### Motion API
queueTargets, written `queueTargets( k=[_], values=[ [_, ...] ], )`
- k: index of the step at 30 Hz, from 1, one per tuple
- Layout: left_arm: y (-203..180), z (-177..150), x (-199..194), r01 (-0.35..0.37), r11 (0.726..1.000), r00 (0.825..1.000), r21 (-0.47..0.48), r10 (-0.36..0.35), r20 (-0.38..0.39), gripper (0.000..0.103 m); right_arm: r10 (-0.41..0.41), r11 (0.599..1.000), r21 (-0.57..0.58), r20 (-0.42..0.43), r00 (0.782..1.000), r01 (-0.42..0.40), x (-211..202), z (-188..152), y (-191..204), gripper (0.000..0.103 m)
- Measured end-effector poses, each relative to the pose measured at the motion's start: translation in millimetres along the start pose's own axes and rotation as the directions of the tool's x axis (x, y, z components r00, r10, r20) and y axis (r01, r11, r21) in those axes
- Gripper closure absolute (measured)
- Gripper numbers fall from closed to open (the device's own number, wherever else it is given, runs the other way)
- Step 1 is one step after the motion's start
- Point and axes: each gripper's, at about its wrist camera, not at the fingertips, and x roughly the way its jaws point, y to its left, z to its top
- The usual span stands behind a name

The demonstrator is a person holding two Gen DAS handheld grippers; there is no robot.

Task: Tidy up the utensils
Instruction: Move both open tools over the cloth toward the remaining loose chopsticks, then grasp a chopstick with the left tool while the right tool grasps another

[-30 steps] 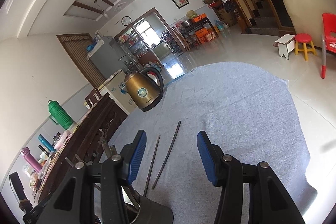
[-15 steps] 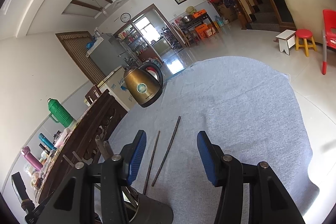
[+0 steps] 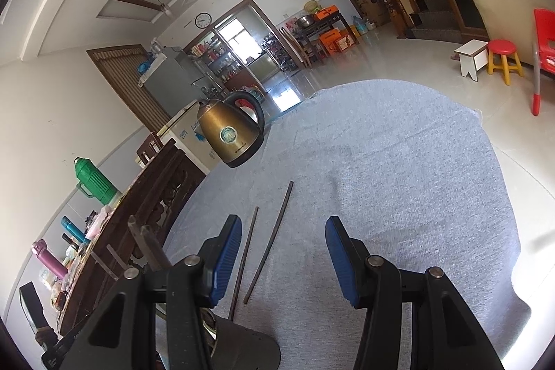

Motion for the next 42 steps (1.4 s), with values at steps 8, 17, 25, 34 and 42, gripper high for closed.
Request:
queueTargets(
  k=[8, 17, 25, 34, 42],
  values=[
    [-0.4, -2.9, 21.9, -0.01, 1.0, 0.999, 0.0, 0.01, -0.036, 0.044, -0.016, 1.0, 0.002, -0.03, 0.999, 0.017, 16.5, -4.6, -4.0, 0.049],
    [-0.6, -6.2, 53.7, -0.02, 1.0, 0.995, -0.002, 0.02, -0.093, 0.045, -0.044, 0.999, 0.001, -0.08, 0.996, 0.044, 44.4, -10.4, -10.5, 0.049],
    [3.2, -4.6, 85.8, -0.041, 0.999, 0.989, -0.001, 0.041, -0.14, 0.045, -0.067, 0.998, -0.008, -0.117, 0.991, 0.066, 73.1, -10.6, -12.9, 0.049],
    [-16.2, 12.2, 117.8, -0.028, 0.997, 0.988, 0.076, 0.039, -0.152, 0.045, -0.052, 0.998, -0.043, -0.195, 0.979, 0.044, 121.2, 4.1, -6.3, 0.049],
    [-66.6, 39.9, 164.9, 0.156, 0.973, 0.966, 0.172, -0.115, -0.23, 0.044, -0.08, 0.988, -0.153, -0.387, 0.919, 0.021, 211.7, 23.7, 17.1, 0.049]
  ],
)
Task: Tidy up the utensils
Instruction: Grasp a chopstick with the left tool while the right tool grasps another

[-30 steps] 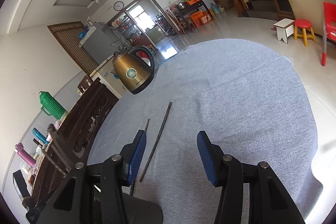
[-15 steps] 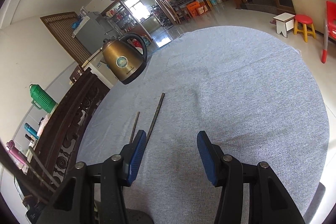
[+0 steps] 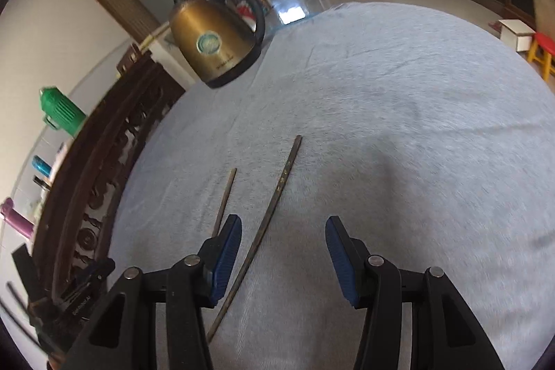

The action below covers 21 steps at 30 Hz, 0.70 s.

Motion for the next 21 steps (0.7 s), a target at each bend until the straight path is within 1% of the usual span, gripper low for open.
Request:
queueTargets(
  k=[3, 6, 10, 11, 12, 13, 14, 15, 16, 17, 20, 21],
  values=[
    [-14.9, 14.5, 18.5, 0.077, 0.997, 0.996, 0.017, -0.076, -0.037, 0.044, -0.039, 0.999, -0.016, -0.049, 0.998, 0.038, 30.5, 18.8, 5.7, 0.049],
    [-31.4, 30.7, 36.7, 0.138, 0.99, 0.988, 0.034, -0.135, -0.075, 0.044, -0.106, 0.994, -0.02, -0.103, 0.989, 0.105, 58.5, 35.4, 12.1, 0.049],
    [-53.6, 45.5, 54.0, 0.178, 0.982, 0.978, 0.057, -0.17, -0.117, 0.044, -0.2, 0.979, -0.071, -0.168, 0.965, 0.19, 86.9, 48.9, 25.0, 0.049],
    [-56.7, 47.0, 55.3, 0.183, 0.981, 0.977, 0.061, -0.175, -0.118, 0.044, -0.237, 0.97, -0.099, -0.167, 0.957, 0.223, 91.4, 51.4, 30.8, 0.05],
    [-60.3, 48.3, 55.9, 0.193, 0.979, 0.976, 0.066, -0.184, -0.12, 0.044, -0.263, 0.962, -0.126, -0.174, 0.949, 0.243, 95.7, 52.8, 34.1, 0.056],
    [-64.8, 50.3, 57.4, 0.208, 0.976, 0.972, 0.07, -0.199, -0.124, 0.044, -0.304, 0.947, -0.166, -0.183, 0.935, 0.276, 100.7, 53.6, 40.2, 0.063],
    [-68.6, 51.5, 58.8, 0.22, 0.973, 0.969, 0.073, -0.21, -0.127, 0.044, -0.325, 0.937, -0.191, -0.178, 0.929, 0.292, 103.6, 54.0, 44.2, 0.068],
    [-72.9, 51.9, 59.7, 0.231, 0.97, 0.967, 0.078, -0.22, -0.132, 0.044, -0.335, 0.931, -0.215, -0.175, 0.926, 0.296, 106.0, 53.1, 47.3, 0.075],
    [-77.9, 53.3, 62.0, 0.241, 0.967, 0.964, 0.085, -0.228, -0.139, 0.044, -0.349, 0.92, -0.247, -0.165, 0.922, 0.304, 108.0, 52.3, 51.0, 0.088],
    [-82.5, 54.4, 64.6, 0.251, 0.963, 0.961, 0.093, -0.237, -0.145, 0.044, -0.361, 0.908, -0.285, -0.154, 0.92, 0.309, 109.6, 50.6, 54.2, 0.089],
    [-97.3, 57.3, 71.6, 0.282, 0.951, 0.951, 0.126, -0.26, -0.166, 0.044, -0.338, 0.892, -0.359, -0.125, 0.933, 0.275, 106.9, 45.3, 53.1, 0.093],
    [-101.5, 57.6, 71.8, 0.292, 0.946, 0.948, 0.138, -0.268, -0.17, 0.044, -0.347, 0.881, -0.38, -0.11, 0.931, 0.283, 104.4, 43.3, 51.1, 0.096]
  ],
)
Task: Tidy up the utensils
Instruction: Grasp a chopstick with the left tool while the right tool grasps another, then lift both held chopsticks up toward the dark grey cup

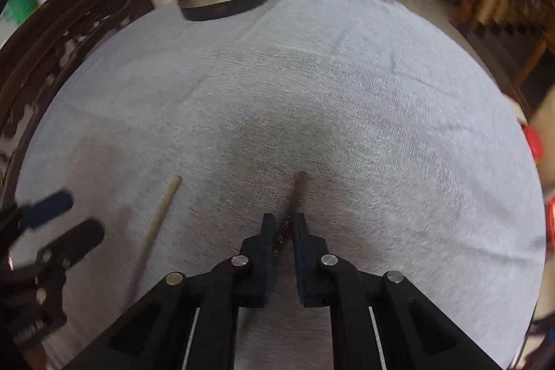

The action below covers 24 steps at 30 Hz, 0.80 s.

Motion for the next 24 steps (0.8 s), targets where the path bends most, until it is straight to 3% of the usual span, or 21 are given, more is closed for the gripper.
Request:
queueTargets(
  k=[2, 5, 7, 10, 12, 15, 20, 24],
  values=[
    [-11.9, 5.0, 7.5, 0.034, 0.999, 0.999, 0.034, -0.034, -0.01, 0.044, -0.037, 0.999, -0.039, 0.027, 0.999, 0.038, -2.9, -6.4, -7.0, 0.096],
    [-24.2, 12.1, 19.8, 0.061, 0.996, 0.998, 0.06, -0.06, -0.03, 0.047, 0.0, 0.999, -0.045, 0.043, 0.999, 0.001, -5.6, -12.7, -19.5, 0.096],
    [-30.4, 15.2, 29.9, 0.084, 0.994, 0.995, 0.065, -0.08, -0.063, 0.058, 0.016, 0.999, -0.038, 0.039, 0.999, -0.014, -8.9, -17.5, -26.4, 0.096],
    [-39.8, 20.4, 32.2, 0.075, 0.994, 0.996, 0.074, -0.071, -0.055, 0.068, 0.035, 0.999, -0.031, 0.028, 0.999, -0.035, -13.9, -22.2, -30.4, 0.096],
    [-40.1, 23.8, 36.1, 0.088, 0.994, 0.995, 0.07, -0.084, -0.058, 0.082, 0.053, 0.998, -0.027, 0.019, 0.998, -0.052, -12.8, -21.7, -31.4, 0.096],
    [-43.3, 24.5, 37.6, 0.087, 0.992, 0.996, 0.09, -0.084, -0.044, 0.094, 0.084, 0.996, -0.011, -0.005, 0.996, -0.084, -11.9, -19.6, -38.6, 0.096],
    [-38.7, 23.8, 38.4, 0.102, 0.992, 0.994, 0.077, -0.099, -0.042, 0.098, 0.066, 0.997, -0.042, -0.061, 0.996, -0.069, -12.4, -16.8, -34.3, 0.095],
    [-34.6, 16.8, 30.8, 0.081, 0.994, 0.996, 0.075, -0.078, -0.04, 0.098, 0.03, 0.996, -0.084, -0.032, 0.999, -0.032, -10.7, -15.5, -24.7, 0.093]
  ],
)
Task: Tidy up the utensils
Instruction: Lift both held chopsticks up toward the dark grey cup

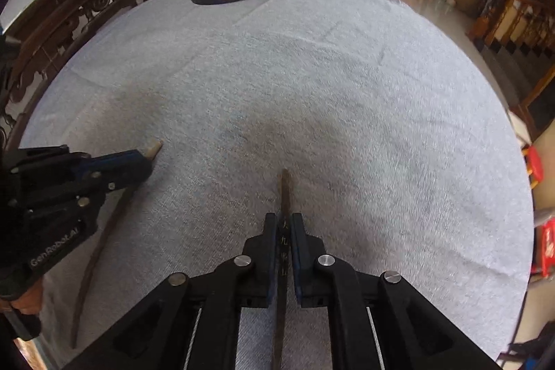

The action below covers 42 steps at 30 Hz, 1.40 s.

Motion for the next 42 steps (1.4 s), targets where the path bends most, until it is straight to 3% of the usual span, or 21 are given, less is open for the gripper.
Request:
queueTargets(
  k=[5, 9, 15, 21, 26, 29, 32, 42],
  values=[
    [13.8, -11.5, -22.1, -0.022, 1.0, 0.999, -0.022, 0.022, 0.039, 0.098, -0.005, 1.0, 0.021, 0.039, 0.999, 0.004, -6.8, -9.8, -1.6, 0.096],
    [34.6, -17.5, -44.2, -0.049, 0.996, 0.996, -0.077, 0.055, 0.076, 0.098, 0.014, 0.997, 0.068, 0.133, 0.991, -0.023, -35.8, -25.4, -14.7, 0.096],
    [63.8, -39.8, -105.2, -0.071, 0.979, 0.974, -0.19, 0.109, 0.197, 0.098, 0.005, 0.987, 0.153, 0.273, 0.962, -0.049, -96.0, -62.5, -32.2, 0.096],
    [73.4, -74.8, -174.9, -0.083, 0.961, 0.931, -0.265, 0.169, 0.323, 0.098, -0.02, 0.966, 0.238, 0.449, 0.894, -0.098, -155.6, -100.2, -42.2, 0.096],
    [61.7, -116.2, -235.5, -0.099, 0.954, 0.868, -0.284, 0.222, 0.443, 0.098, -0.049, 0.95, 0.282, 0.56, 0.827, -0.135, -198.2, -137.8, -36.1, 0.096],
    [51.0, -134.6, -255.8, -0.103, 0.952, 0.839, -0.288, 0.239, 0.488, 0.098, -0.069, 0.941, 0.304, 0.602, 0.795, -0.149, -217.4, -156.6, -31.3, 0.096],
    [38.8, -155.8, -274.3, -0.107, 0.953, 0.814, -0.285, 0.249, 0.525, 0.098, -0.08, 0.93, 0.327, 0.63, 0.773, -0.17, -231.9, -173.8, -27.2, 0.096],
    [9.5, -183.4, -323.2, -0.089, 0.962, 0.756, -0.26, 0.235, 0.611, 0.098, -0.073, 0.918, 0.331, 0.681, 0.729, -0.218, -269.1, -208.7, -18.5, 0.096]
  ],
)
